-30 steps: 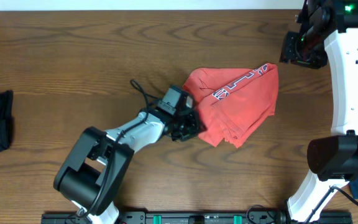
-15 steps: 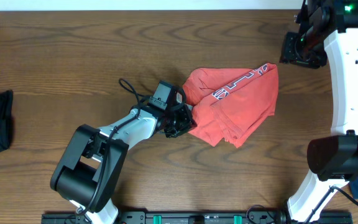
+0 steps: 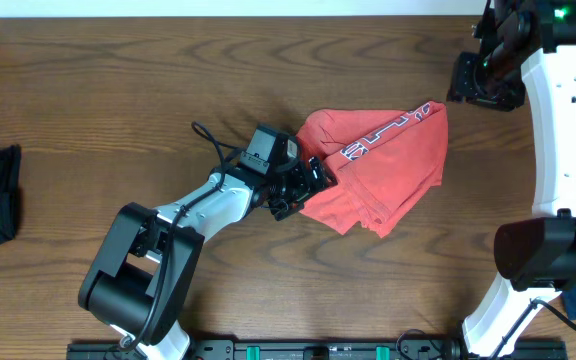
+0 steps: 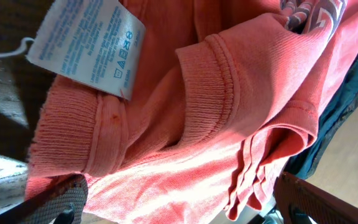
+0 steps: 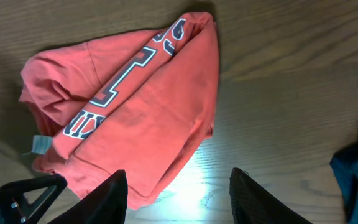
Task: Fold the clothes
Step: 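Grasp the red shirt's collar edge near the tag with the left gripper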
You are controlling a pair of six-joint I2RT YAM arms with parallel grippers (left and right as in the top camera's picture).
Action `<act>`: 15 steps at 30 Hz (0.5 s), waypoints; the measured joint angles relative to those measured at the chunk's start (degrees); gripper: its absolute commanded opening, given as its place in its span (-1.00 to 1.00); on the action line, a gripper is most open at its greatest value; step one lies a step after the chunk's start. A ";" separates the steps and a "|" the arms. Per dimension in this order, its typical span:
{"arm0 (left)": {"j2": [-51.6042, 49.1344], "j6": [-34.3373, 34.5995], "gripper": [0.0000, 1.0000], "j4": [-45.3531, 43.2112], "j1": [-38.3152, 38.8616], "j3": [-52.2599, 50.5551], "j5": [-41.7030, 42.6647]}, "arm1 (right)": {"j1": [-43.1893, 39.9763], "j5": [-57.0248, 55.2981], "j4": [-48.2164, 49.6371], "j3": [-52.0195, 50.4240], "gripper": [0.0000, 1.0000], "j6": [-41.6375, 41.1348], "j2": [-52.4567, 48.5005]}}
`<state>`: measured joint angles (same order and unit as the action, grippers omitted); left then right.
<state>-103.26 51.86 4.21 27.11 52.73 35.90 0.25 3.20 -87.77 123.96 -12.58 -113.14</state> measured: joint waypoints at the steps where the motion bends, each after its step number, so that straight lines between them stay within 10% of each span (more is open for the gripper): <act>1: 0.00 0.24 0.50 -0.09 -0.04 0.00 -0.55 | 0.00 0.09 0.00 0.00 0.03 0.04 0.00; 5: -0.24 -0.13 0.95 -1.27 -0.42 -0.15 -3.85 | 0.00 0.28 -0.37 0.00 0.04 0.07 0.00; 15: -0.24 1.09 0.96 -6.16 -2.43 -0.15 -5.81 | 0.00 0.48 -1.27 0.00 0.05 0.07 0.00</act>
<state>-103.50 52.95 -1.96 24.69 52.58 30.09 0.25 3.68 -89.03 123.96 -12.51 -113.14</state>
